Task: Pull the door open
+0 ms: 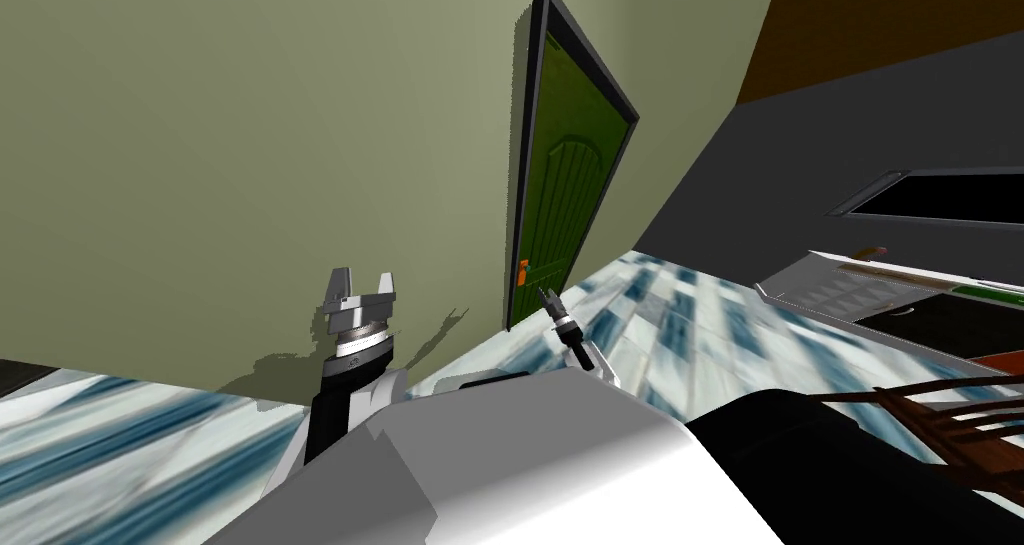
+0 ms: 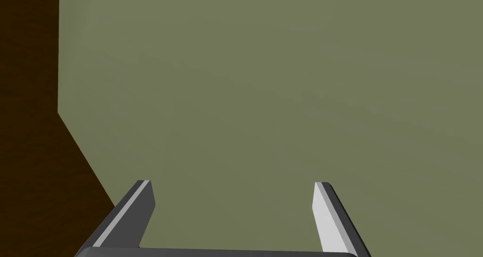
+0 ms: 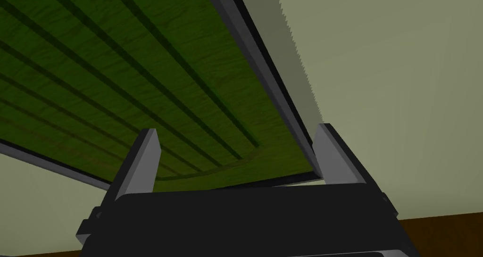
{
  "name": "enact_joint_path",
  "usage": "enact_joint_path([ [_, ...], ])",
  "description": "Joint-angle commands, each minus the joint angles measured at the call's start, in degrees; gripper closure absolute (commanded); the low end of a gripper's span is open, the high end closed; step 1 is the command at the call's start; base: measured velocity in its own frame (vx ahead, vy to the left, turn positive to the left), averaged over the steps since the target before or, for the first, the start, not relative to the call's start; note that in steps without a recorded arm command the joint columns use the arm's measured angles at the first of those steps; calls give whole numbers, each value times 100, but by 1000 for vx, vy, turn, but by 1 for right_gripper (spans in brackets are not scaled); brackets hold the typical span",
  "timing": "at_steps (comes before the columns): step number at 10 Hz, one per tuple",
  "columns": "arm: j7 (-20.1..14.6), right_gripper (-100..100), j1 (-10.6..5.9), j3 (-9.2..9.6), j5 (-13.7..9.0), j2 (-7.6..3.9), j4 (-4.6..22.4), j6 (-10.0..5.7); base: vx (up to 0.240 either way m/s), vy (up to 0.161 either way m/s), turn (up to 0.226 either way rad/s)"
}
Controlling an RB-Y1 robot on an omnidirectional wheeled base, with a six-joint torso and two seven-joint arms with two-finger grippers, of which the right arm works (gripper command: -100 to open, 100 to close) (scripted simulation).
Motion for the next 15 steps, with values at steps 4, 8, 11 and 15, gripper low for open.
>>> enact_joint_path([
  [4,492,-100,-191,-19,377,-192,548,-119,90,-68,67],
  [8,869,-100,-351,-33,670,-336,986,-211,82,-72,69],
  [11,1108,-100,-452,-42,856,-428,1265,-270,78,-60,57],
  [15,1495,-100,-615,-56,1156,-574,1715,-365,93,-71,68],
])
